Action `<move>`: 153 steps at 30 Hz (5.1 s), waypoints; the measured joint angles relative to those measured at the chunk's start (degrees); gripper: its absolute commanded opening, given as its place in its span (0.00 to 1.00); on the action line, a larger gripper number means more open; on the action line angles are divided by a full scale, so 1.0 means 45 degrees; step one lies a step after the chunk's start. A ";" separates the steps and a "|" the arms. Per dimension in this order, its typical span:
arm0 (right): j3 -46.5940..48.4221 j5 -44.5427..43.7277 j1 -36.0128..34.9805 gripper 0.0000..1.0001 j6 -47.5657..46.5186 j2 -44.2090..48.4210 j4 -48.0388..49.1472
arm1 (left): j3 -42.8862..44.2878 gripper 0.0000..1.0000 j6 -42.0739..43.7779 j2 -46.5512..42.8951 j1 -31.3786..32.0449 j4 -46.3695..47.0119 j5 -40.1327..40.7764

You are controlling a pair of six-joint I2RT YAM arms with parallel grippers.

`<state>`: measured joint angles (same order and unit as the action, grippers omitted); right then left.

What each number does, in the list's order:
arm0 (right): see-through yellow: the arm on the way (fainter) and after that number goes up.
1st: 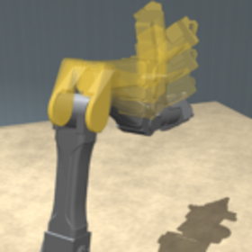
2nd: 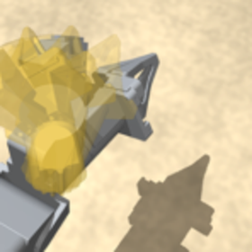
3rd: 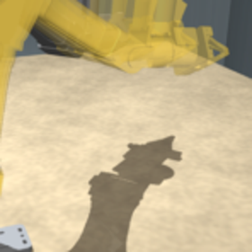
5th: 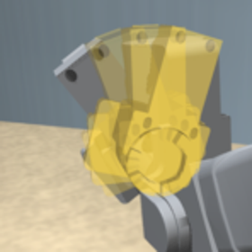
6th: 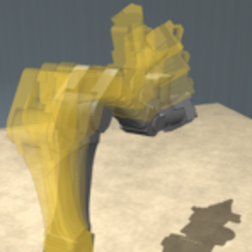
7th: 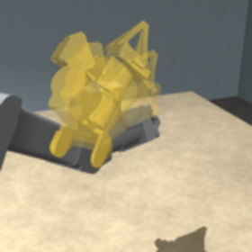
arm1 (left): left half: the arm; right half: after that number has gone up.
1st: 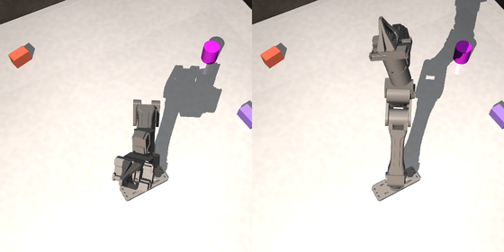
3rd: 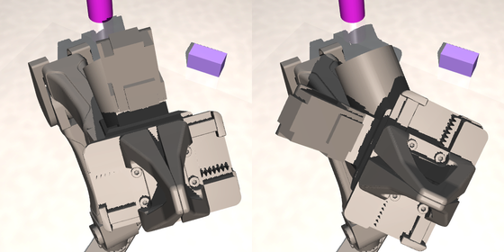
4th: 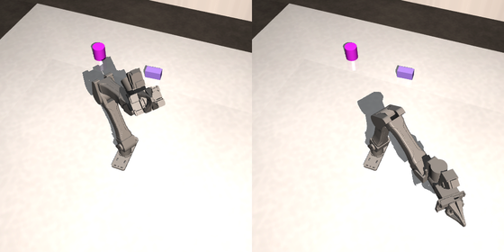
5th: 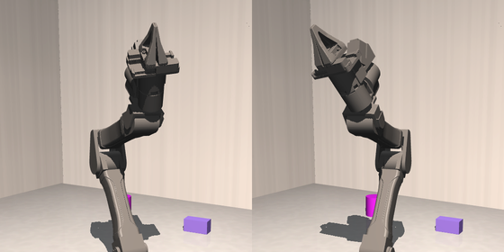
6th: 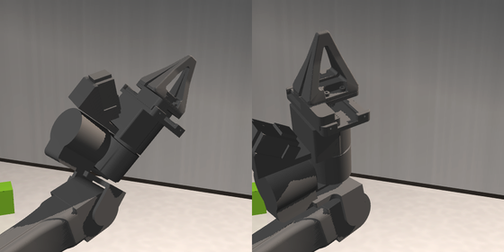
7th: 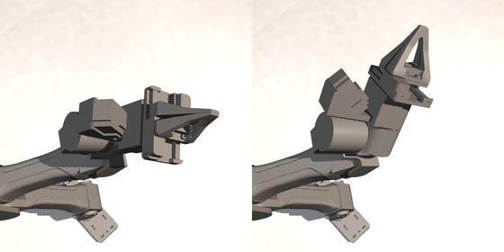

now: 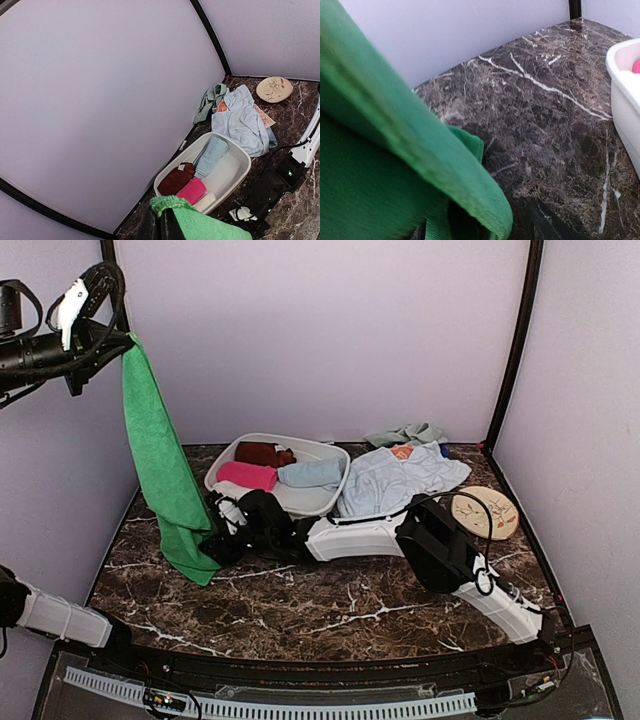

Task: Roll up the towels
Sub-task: Pick up the towel, then flatten out the towel at the center of the board, then pick up the towel from the center of the board.

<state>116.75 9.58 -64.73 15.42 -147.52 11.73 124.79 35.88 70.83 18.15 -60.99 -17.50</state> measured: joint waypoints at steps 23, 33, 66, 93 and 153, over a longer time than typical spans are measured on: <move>-0.2914 -0.0865 0.0272 0.00 0.1001 0.0855 0.1146 | -0.0398 0.00 0.0121 -0.0418 0.0000 0.0068 0.0005; -0.8432 -0.2958 0.1962 0.00 -0.0039 0.8257 0.0631 | -0.4245 0.00 0.0670 -0.2463 0.0000 0.2477 0.0544; -1.0511 -0.4935 0.3084 0.00 0.0894 1.5416 -1.2381 | -1.5358 0.00 0.0991 -0.6266 0.0000 0.2171 0.2735; -1.0423 -0.3303 0.3876 0.00 -0.0850 1.0210 -1.0312 | -1.7150 0.43 0.1073 0.2438 -0.2487 0.8184 0.1957; -1.0749 -0.2764 0.3871 0.00 -0.0908 1.2114 -1.0637 | -1.5305 0.00 0.1622 0.2365 -0.2560 0.6086 0.1375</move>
<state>68.38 -2.85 -47.31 11.33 -93.01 -36.14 55.92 43.18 81.47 6.63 -33.61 -11.31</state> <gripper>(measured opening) 0.006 0.006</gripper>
